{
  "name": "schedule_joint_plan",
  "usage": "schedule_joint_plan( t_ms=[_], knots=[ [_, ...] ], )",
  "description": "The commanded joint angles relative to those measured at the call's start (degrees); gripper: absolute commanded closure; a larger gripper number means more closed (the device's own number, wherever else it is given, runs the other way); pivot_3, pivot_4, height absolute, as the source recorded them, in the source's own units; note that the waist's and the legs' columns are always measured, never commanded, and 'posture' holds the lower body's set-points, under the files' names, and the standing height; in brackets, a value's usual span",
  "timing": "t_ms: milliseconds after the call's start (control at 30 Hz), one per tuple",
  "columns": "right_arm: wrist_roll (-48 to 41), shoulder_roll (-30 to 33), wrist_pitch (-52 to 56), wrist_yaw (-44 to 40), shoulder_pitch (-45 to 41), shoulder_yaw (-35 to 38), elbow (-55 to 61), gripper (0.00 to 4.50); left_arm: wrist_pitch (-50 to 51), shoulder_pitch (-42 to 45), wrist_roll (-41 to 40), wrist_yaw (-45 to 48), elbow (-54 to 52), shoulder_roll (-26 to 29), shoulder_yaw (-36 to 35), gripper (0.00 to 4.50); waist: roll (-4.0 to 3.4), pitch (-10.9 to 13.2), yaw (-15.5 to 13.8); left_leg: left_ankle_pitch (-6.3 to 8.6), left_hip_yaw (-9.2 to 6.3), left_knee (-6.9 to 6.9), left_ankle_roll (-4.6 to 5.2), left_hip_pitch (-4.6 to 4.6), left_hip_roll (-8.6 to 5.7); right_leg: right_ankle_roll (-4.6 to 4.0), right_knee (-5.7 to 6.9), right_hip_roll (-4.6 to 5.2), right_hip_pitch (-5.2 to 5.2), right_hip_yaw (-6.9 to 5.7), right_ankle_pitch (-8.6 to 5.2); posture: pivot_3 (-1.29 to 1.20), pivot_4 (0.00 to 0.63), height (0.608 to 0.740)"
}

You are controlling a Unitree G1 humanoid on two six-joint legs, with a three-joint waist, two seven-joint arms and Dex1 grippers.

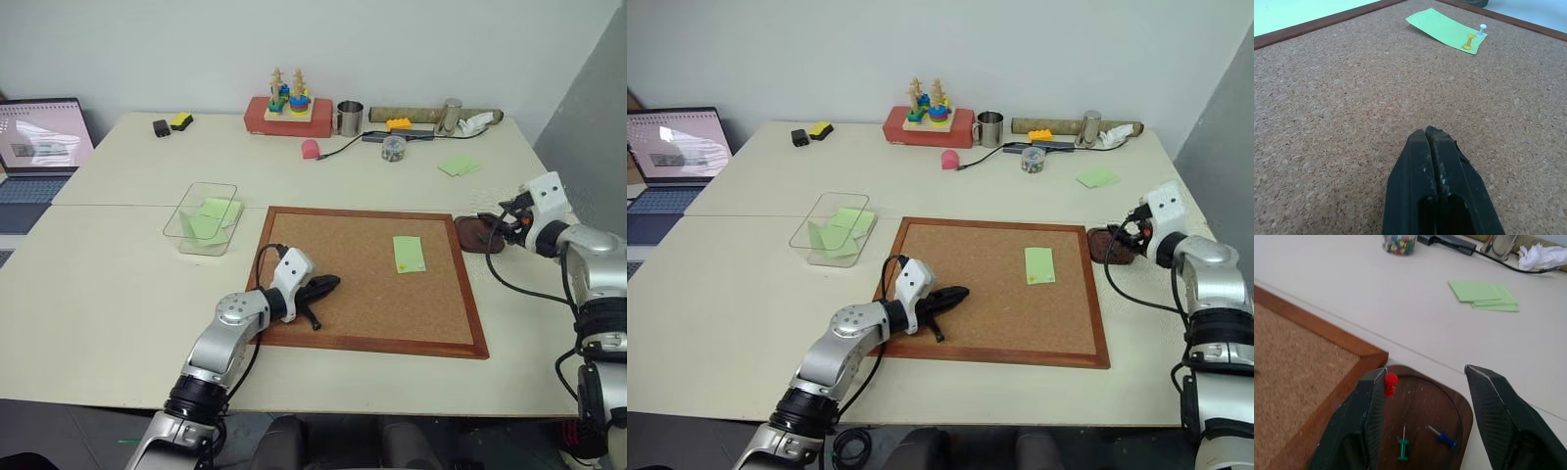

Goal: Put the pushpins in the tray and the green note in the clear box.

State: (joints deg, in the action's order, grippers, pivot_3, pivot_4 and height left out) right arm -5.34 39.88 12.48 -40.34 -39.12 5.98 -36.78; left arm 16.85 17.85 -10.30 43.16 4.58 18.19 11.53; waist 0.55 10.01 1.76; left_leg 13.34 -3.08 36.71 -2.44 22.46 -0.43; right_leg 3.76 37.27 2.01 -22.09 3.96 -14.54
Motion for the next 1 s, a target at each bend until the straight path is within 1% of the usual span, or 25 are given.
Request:
schedule_joint_plan(
  t_ms=[33, 267, 433, 500, 600, 733, 900, 967, 1000],
  knots=[
    [1.3, -0.1, -3.5, 1.5, -1.2, -0.3, -1.2, 1.85, 1.0, -1.0, 1.6, 0.1, 2.6, -0.7, 2.4, 4.50, -0.01, 0.0, 0.0, 0.00, -0.01, 0.02, 0.00, 0.00, 0.00, 0.01, 0.00, 0.00, 0.03, -0.01, 0.01, 0.00, 0.150, 0.740],
    [2.2, -1.2, -6.8, 3.1, -2.4, -0.2, -4.8, 1.85, 1.0, -1.4, 1.7, 0.2, 2.2, -0.4, 2.1, 4.50, -0.01, 0.0, 0.0, -0.01, -0.02, 0.11, 0.01, 0.00, 0.00, 0.04, -0.01, 0.00, 0.07, -0.01, 0.03, 0.00, 0.150, 0.740],
    [-1.4, -0.5, -6.2, -0.2, -1.5, 2.0, -0.5, 1.85, 1.0, -1.4, 1.8, 0.3, 2.2, -0.3, 2.1, 4.50, -0.02, 0.0, 0.0, -0.01, -0.02, 0.11, 0.01, 0.00, 0.00, 0.04, -0.02, 0.00, 0.07, -0.01, 0.03, 0.00, 0.150, 0.740],
    [-3.5, 0.2, -5.2, -3.6, 0.5, 2.5, 3.6, 1.85, 0.9, -1.4, 1.8, 0.3, 2.3, -0.3, 2.1, 4.50, -0.02, 0.0, 0.0, -0.01, -0.02, 0.10, 0.01, 0.00, 0.00, 0.04, -0.01, 0.00, 0.07, -0.01, 0.03, 0.00, 0.150, 0.740],
    [-8.4, 1.0, -1.2, -8.4, 5.3, 4.1, 13.4, 1.85, 0.7, -1.2, 1.9, 0.3, 2.6, -0.4, 2.2, 4.50, -0.03, 0.0, -0.1, -0.01, -0.10, 0.10, 0.01, 0.03, -0.01, 0.05, -0.02, 0.00, 0.08, -0.05, 0.03, 0.00, 0.150, 0.740],
    [-11.7, 1.6, 1.9, -9.3, 11.5, 6.1, 23.5, 1.85, 0.4, -1.2, 2.1, 0.3, 2.9, -0.5, 2.4, 4.50, -0.05, 0.0, -0.2, 0.00, -0.17, 0.09, 0.02, 0.03, 0.00, 0.07, -0.10, 0.00, 0.13, -0.13, 0.01, 0.00, 0.150, 0.740],
    [-14.9, 2.5, 5.6, -13.4, 22.6, 4.5, 36.0, 1.85, 0.0, -1.4, 2.2, 0.4, 3.2, -0.5, 2.5, 4.50, -0.09, -0.1, -0.3, 0.00, -0.16, 0.10, 0.02, 0.00, 0.01, 0.32, -0.10, 0.00, 0.15, -0.13, -0.13, 0.00, 0.150, 0.740],
    [-14.2, 2.4, 6.4, -13.3, 24.8, 2.9, 38.5, 1.85, 0.0, -1.5, 2.3, 0.5, 3.2, -0.6, 2.5, 4.50, -0.14, -0.1, -0.2, 0.00, -0.15, 0.10, 0.02, -0.01, 0.02, 0.33, -0.11, 0.00, 0.16, -0.12, -0.14, 0.00, 0.150, 0.740],
    [-13.7, 2.1, 6.5, -13.2, 25.5, 1.9, 39.3, 1.68, 0.0, -1.5, 2.4, 0.5, 3.2, -0.6, 2.5, 4.50, -0.15, -0.1, -0.2, 0.00, -0.15, 0.09, 0.02, -0.01, 0.01, 0.33, -0.11, 0.01, 0.16, -0.11, -0.14, 0.00, 0.150, 0.740]
  ],
)
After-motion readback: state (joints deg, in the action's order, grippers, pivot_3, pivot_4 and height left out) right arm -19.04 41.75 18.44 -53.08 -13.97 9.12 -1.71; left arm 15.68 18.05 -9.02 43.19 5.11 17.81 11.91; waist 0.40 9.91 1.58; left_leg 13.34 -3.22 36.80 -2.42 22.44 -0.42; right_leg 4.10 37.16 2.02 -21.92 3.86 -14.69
